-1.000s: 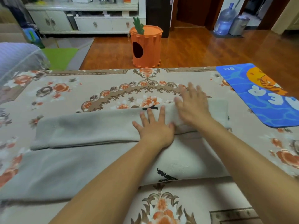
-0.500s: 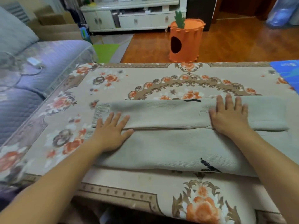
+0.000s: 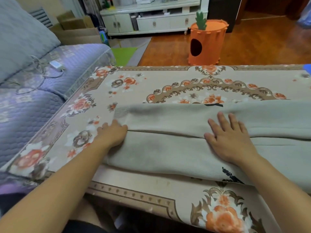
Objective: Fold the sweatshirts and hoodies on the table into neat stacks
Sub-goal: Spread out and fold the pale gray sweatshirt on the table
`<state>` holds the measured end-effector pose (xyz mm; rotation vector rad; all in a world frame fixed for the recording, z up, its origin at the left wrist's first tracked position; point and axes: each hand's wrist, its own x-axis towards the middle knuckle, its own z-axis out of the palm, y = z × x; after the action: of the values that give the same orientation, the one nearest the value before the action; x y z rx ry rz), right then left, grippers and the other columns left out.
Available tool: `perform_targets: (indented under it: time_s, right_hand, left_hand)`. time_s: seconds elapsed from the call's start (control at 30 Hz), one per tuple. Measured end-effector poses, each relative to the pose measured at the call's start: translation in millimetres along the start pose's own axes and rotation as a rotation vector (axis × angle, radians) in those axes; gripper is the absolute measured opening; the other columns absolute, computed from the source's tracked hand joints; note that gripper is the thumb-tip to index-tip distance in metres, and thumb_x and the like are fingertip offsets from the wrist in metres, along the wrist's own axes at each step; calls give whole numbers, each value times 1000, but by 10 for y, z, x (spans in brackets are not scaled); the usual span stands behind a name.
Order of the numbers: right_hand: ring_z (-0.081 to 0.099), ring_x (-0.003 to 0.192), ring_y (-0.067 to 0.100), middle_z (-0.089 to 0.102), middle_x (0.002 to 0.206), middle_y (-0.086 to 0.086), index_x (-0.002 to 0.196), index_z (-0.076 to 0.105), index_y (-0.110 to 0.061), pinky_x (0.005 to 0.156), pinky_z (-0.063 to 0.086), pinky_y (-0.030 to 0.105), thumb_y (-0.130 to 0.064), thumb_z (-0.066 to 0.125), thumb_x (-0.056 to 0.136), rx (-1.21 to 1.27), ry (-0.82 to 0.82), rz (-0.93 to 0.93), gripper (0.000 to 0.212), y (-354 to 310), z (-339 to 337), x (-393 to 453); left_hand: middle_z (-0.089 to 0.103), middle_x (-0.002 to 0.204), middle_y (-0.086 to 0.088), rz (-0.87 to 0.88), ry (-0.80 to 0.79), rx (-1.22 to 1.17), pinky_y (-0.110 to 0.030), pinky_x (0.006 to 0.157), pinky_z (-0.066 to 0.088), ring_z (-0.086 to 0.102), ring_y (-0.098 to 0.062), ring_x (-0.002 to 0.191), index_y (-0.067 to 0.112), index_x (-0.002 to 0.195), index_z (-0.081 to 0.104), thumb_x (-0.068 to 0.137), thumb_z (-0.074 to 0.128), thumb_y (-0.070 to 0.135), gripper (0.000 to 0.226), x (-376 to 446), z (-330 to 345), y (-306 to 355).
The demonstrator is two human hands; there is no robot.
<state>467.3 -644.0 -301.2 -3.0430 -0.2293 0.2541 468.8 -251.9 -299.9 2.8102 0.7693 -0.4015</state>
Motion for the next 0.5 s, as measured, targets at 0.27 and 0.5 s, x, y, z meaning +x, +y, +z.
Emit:
perform_targets:
  time_s: [0.27,0.5]
  right_hand:
    - [-13,155,27,-10,169,-2,160,11,-37,125,-3,49,-62,15,101,15,47,1,65,-7,4,-14]
    - [-13,155,26,-9,170,-1,160,12,-36,125,-3,49,-61,17,101,48,43,-1,64,6,-15,-32]
  left_hand:
    - [43,154,-21,-182,43,-22,-50,112,38,45,-42,137,3,151,33,101,26,62,78,69,-183,99]
    - [54,146,-19,-136,61,72,-48,106,40,52,-39,132,3,141,53,101,25,67,80,60,-116,26]
